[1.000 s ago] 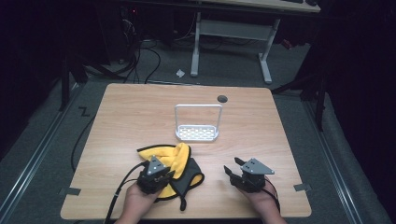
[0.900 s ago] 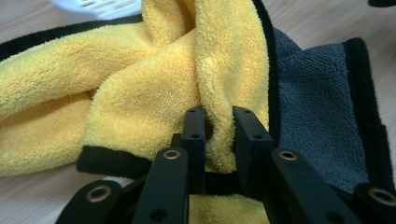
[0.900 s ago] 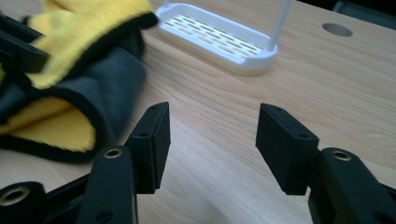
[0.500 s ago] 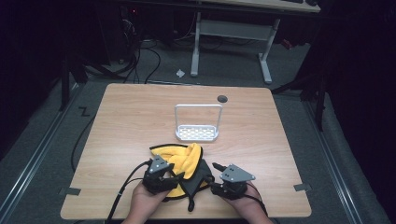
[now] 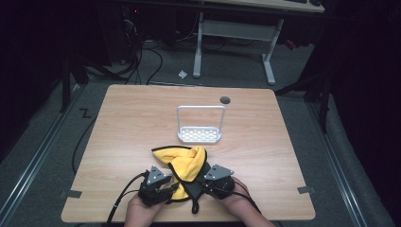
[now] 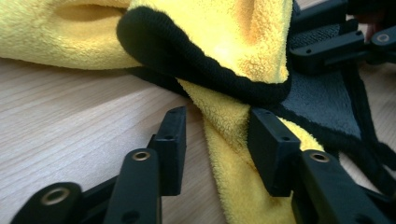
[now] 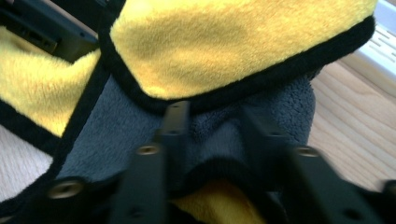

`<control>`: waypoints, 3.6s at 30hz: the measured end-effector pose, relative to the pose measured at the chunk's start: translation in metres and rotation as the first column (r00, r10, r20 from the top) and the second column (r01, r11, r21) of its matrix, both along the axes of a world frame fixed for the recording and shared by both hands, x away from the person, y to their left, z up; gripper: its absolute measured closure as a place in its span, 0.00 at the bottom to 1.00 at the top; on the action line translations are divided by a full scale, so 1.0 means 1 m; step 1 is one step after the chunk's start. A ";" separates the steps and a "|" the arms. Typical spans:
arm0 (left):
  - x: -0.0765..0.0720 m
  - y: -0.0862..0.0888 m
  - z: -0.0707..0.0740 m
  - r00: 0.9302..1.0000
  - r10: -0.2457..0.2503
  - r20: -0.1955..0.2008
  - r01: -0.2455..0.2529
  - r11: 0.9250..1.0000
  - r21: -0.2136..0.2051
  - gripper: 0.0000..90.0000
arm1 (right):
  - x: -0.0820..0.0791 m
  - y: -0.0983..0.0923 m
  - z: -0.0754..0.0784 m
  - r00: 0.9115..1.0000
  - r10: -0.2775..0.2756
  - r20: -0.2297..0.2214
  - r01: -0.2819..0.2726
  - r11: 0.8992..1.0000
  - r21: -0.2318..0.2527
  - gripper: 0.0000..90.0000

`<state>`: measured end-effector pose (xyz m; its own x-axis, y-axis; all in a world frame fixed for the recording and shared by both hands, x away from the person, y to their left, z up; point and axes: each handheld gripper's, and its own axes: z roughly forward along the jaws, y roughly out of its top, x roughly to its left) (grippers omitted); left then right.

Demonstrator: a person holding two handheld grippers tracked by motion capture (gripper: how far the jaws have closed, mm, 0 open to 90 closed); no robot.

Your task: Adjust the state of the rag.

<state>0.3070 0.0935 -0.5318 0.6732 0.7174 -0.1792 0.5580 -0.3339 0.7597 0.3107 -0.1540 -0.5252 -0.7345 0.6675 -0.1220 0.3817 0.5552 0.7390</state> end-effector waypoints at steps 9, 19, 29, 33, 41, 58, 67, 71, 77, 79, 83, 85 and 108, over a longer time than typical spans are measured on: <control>0.007 -0.003 -0.001 1.000 -0.016 0.004 0.016 1.000 0.009 0.68 | -0.013 -0.019 0.018 0.995 -0.037 0.089 0.031 0.997 0.073 0.90; 0.017 -0.005 0.001 0.999 -0.026 0.025 0.025 0.999 0.044 0.67 | -0.019 -0.078 0.025 0.972 -0.224 0.071 0.212 0.965 0.153 0.89; 0.012 -0.007 0.003 0.998 -0.052 0.047 0.049 0.996 0.076 0.71 | -0.014 -0.095 0.017 0.957 -0.288 0.022 0.283 0.951 0.126 0.78; 0.010 -0.005 0.003 0.998 -0.051 0.043 0.048 0.996 0.071 0.72 | -0.011 -0.104 0.024 0.946 -0.322 0.036 0.313 0.937 0.153 0.75; 0.002 -0.006 0.005 0.996 -0.081 0.048 0.077 0.993 0.085 0.74 | -0.013 -0.103 0.045 0.938 -0.327 0.112 0.303 0.934 0.187 0.68; 0.011 0.025 0.018 0.997 0.004 0.076 -0.002 1.000 -0.029 0.61 | -0.029 -0.049 0.055 0.976 -0.161 0.148 0.134 0.975 0.180 0.50; 0.026 -0.005 0.005 0.998 -0.016 0.068 0.013 0.999 0.048 0.66 | -0.041 -0.038 0.053 0.974 -0.133 0.183 0.106 0.983 0.151 0.58; 0.026 -0.021 0.005 0.994 -0.064 0.084 0.057 0.995 0.081 0.64 | -0.027 -0.038 0.030 0.986 -0.149 0.079 0.140 0.984 0.108 0.57; 0.023 -0.029 0.005 0.991 -0.087 0.098 0.077 0.992 0.099 0.61 | -0.012 -0.030 0.001 0.981 -0.192 0.027 0.193 0.978 -0.077 0.70; 0.024 -0.024 0.008 0.992 -0.075 0.105 0.066 0.994 0.086 0.62 | -0.011 -0.031 0.001 0.980 -0.197 0.030 0.199 0.975 -0.097 0.90; 0.026 -0.020 0.010 0.991 -0.063 0.115 0.054 0.995 0.082 0.66 | -0.015 -0.041 0.014 0.970 -0.225 0.087 0.230 0.972 -0.056 0.93; 0.029 -0.018 0.009 0.992 -0.058 0.115 0.049 0.995 0.082 0.69 | -0.019 -0.057 0.026 0.955 -0.268 0.126 0.270 0.963 -0.004 0.92; 0.044 -0.053 0.001 0.979 -0.161 0.125 0.140 0.976 0.167 1.00 | -0.041 -0.124 0.024 0.871 -0.466 0.155 0.472 0.882 -0.004 0.76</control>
